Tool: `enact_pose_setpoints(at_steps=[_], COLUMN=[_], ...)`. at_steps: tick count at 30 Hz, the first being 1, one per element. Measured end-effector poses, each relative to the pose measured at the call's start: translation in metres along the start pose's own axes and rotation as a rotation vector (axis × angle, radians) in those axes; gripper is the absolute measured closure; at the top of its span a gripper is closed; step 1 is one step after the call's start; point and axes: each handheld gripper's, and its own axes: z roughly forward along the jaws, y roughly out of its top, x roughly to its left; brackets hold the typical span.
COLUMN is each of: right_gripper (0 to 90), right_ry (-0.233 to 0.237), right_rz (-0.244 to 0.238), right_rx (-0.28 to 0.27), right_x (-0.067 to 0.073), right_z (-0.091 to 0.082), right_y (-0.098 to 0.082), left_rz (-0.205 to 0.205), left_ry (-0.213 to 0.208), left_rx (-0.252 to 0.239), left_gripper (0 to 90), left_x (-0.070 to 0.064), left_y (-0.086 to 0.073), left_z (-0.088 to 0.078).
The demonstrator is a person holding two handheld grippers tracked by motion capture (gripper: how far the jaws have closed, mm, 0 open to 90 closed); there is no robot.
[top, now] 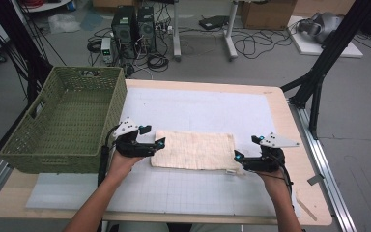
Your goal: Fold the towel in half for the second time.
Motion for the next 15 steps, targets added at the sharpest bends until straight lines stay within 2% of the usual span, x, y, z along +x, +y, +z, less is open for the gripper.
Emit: enact_pose_setpoints(at_steps=[8,15], right_gripper=[11.4,11.4], right_ry=[0.005,0.006], right_rz=[0.019,0.024], right_rx=[0.001,-0.005], right_x=[-0.001,-0.003], right_z=[-0.001,-0.004], right_y=[-0.001,-0.001], left_rz=[-0.034,-0.039], left_ry=[0.024,0.028], left_rx=[0.020,0.017], left_gripper=[19.6,20.6], left_x=[0.007,0.011], left_y=[0.000,0.011], left_z=[0.003,0.007])
